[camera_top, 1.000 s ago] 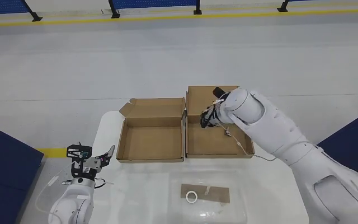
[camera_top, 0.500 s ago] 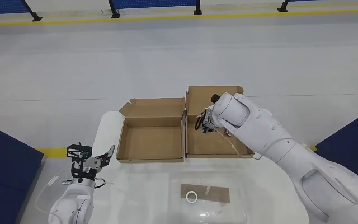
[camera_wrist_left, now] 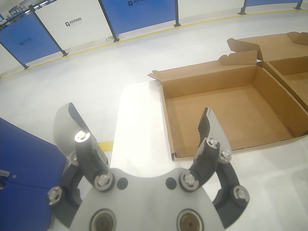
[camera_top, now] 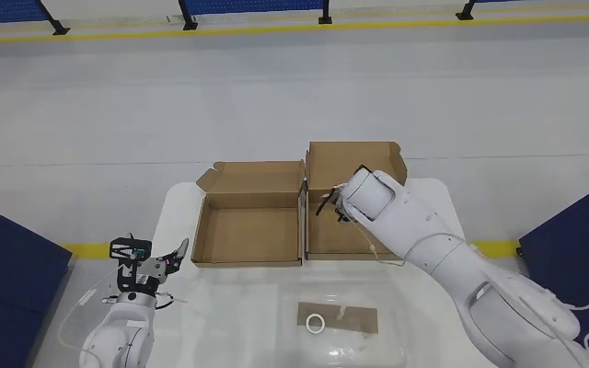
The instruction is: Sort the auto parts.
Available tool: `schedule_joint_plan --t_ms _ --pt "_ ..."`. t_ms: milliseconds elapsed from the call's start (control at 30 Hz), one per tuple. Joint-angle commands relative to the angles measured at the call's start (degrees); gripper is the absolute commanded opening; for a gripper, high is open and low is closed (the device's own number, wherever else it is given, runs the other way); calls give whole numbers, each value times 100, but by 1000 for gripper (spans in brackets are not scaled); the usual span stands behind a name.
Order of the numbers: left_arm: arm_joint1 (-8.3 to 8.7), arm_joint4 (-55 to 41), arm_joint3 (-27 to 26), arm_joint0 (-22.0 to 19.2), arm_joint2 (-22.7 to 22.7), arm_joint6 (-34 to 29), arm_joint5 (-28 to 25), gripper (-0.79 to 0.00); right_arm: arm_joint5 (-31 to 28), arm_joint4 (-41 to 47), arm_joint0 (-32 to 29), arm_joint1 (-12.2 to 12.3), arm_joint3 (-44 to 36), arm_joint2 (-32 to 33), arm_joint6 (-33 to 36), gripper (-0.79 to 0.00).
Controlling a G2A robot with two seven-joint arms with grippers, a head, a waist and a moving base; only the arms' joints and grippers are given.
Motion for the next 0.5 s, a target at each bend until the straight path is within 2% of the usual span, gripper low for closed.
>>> schedule_joint_plan --t_ms 0,233,467 --pt "0 0 0 0 0 0 0 0 0 142 19 -132 266 -59 -163 -785" --pt "0 0 0 0 0 0 0 0 0 515 88 -465 892 -197 -570 -785" --pt "0 0 0 0 0 0 0 0 0 856 142 -662 1416 -196 -857 -785"
